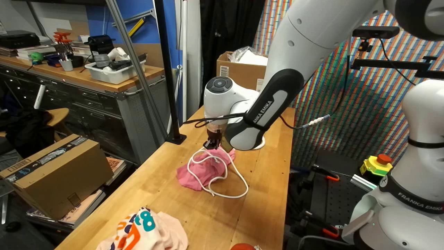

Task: Separate the items on the table

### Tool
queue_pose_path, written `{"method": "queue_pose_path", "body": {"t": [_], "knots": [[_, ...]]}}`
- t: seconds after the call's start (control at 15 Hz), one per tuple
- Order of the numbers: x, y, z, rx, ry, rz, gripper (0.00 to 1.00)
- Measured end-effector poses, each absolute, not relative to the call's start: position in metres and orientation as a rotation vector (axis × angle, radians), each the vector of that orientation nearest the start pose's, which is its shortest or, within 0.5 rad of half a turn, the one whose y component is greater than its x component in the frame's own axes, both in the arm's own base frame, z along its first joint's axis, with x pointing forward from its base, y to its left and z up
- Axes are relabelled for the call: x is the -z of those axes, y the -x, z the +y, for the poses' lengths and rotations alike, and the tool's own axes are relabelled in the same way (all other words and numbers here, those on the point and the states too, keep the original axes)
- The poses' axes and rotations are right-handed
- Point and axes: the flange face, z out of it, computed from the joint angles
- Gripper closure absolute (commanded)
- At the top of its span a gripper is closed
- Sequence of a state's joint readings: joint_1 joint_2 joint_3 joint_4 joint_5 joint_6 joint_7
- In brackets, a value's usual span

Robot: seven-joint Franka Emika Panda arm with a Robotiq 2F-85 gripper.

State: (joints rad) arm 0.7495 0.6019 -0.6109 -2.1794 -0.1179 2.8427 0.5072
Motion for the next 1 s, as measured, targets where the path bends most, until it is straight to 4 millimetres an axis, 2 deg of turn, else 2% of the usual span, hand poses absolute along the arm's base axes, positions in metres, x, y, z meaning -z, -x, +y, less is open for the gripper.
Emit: {"method": "queue_pose_path", "body": {"t": [0.4, 0.67, 1.0], "knots": [[-0.195, -0.527, 0.065, 0.068, 3.510, 0.169, 0.95], [-0.230, -0.498, 0.047, -0.151, 3.500, 0.110, 0.94], [-0.269, -0.461, 0.014, -0.390, 3.450, 0.063, 0.94]]}}
